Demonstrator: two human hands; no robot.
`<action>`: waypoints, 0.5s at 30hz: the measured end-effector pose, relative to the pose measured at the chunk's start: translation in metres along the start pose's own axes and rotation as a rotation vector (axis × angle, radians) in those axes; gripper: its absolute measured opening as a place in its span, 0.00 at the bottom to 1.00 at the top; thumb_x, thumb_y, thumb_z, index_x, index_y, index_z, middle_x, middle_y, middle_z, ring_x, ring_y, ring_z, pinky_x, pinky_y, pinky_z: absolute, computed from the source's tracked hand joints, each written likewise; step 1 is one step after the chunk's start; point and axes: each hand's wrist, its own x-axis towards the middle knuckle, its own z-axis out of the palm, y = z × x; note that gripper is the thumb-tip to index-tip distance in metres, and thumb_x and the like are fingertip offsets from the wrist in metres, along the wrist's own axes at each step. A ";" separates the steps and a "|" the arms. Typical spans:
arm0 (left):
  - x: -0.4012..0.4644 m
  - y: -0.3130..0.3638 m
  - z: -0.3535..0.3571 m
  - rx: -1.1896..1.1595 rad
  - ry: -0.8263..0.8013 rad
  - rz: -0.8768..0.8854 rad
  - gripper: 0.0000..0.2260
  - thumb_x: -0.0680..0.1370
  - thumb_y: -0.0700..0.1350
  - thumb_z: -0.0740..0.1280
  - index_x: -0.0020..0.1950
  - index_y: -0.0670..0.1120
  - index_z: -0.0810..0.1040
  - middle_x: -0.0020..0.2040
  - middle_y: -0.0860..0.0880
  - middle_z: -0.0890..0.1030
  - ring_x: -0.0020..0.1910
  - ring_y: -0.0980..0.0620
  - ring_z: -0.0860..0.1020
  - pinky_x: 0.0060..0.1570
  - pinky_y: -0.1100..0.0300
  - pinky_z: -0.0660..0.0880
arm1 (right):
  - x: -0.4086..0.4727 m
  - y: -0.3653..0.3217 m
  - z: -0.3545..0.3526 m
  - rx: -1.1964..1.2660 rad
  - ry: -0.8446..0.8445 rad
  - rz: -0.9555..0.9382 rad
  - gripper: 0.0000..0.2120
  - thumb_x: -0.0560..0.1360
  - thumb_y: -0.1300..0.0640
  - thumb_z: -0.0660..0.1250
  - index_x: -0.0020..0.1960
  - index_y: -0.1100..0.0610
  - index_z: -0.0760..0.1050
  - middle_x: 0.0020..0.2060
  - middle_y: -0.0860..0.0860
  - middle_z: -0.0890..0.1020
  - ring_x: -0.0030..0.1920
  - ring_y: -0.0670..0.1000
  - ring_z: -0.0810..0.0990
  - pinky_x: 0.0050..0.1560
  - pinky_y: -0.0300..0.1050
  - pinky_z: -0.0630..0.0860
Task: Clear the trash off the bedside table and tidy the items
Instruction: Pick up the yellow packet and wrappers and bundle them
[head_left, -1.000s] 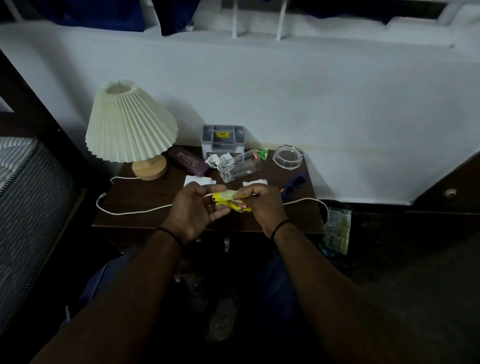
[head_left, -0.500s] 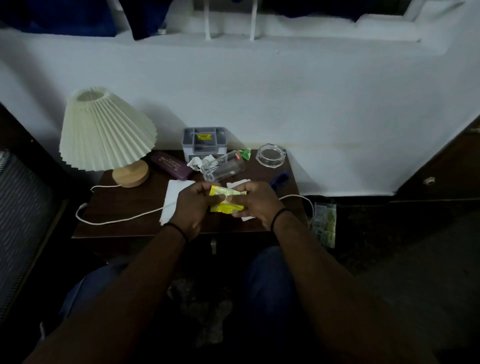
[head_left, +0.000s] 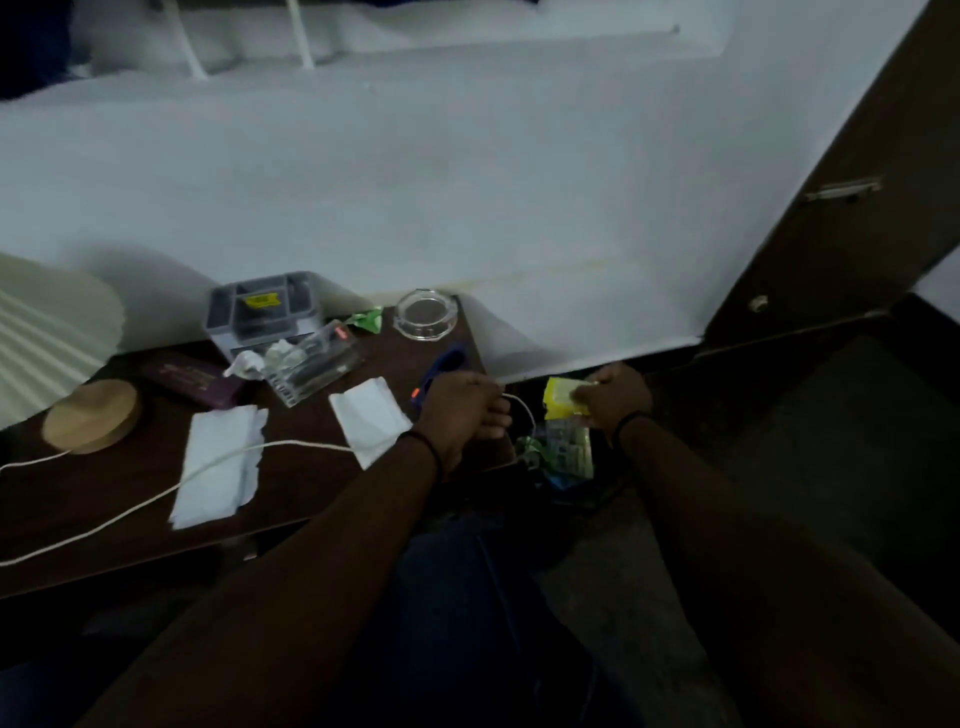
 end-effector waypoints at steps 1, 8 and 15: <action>0.009 0.000 0.009 0.007 -0.011 -0.004 0.05 0.82 0.39 0.62 0.54 0.38 0.74 0.40 0.42 0.79 0.33 0.49 0.78 0.29 0.62 0.77 | 0.009 0.015 0.003 -0.037 0.021 0.018 0.06 0.68 0.64 0.73 0.42 0.59 0.75 0.49 0.62 0.81 0.52 0.65 0.82 0.54 0.62 0.80; 0.070 -0.003 0.040 0.034 -0.057 -0.023 0.08 0.81 0.41 0.64 0.55 0.36 0.77 0.40 0.42 0.80 0.33 0.49 0.80 0.33 0.60 0.80 | 0.048 0.085 0.047 -0.206 0.113 -0.034 0.11 0.71 0.58 0.70 0.52 0.59 0.76 0.49 0.61 0.82 0.51 0.64 0.80 0.48 0.50 0.74; 0.096 -0.010 0.029 -0.071 -0.005 -0.018 0.05 0.80 0.40 0.65 0.46 0.40 0.75 0.37 0.42 0.78 0.29 0.50 0.79 0.28 0.60 0.80 | 0.069 0.119 0.074 -0.435 -0.008 0.028 0.23 0.71 0.48 0.75 0.62 0.55 0.76 0.60 0.59 0.79 0.61 0.63 0.76 0.57 0.56 0.76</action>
